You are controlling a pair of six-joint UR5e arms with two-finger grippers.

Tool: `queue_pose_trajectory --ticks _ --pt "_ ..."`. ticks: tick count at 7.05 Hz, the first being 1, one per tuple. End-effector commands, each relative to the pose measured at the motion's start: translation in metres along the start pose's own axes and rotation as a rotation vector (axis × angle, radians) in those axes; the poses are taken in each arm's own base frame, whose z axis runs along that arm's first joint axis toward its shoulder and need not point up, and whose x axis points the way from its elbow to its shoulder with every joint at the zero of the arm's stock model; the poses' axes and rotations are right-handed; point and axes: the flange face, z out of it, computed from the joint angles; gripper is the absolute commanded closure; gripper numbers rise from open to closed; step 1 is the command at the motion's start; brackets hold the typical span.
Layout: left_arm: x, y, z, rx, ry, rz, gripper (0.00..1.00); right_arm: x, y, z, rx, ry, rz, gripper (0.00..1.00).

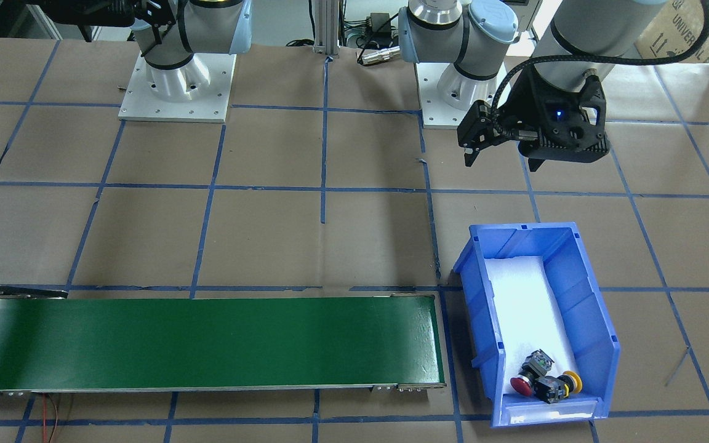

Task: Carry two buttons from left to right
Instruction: 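Move the left gripper over the blue bin above the buttons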

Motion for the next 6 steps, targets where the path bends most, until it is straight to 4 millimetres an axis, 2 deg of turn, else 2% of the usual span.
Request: queue_pose_trajectory --ticks 1,2,3,4,5,6 --pt "-0.005 -0.004 -0.002 0.004 0.001 -0.008 0.0 0.0 0.001 -0.001 0.002 0.003 -0.001 0.0" --pt "-0.015 -0.012 -0.002 0.025 0.001 -0.007 0.0 0.001 0.002 -0.001 0.001 0.013 -0.003 0.0" --pt "-0.045 -0.026 -0.01 0.109 -0.015 0.099 0.0 0.001 0.002 -0.002 0.004 0.016 -0.001 0.0" --pt "-0.102 -0.043 -0.001 0.103 -0.005 0.059 0.0 0.002 0.003 -0.006 0.013 0.017 0.001 0.0" --pt "-0.136 -0.075 0.015 0.102 0.026 0.014 0.0 0.002 0.004 -0.007 0.014 0.016 0.003 0.0" --pt "-0.154 -0.125 0.042 0.078 0.031 0.009 0.0 0.001 0.004 -0.006 0.016 0.018 0.002 0.0"
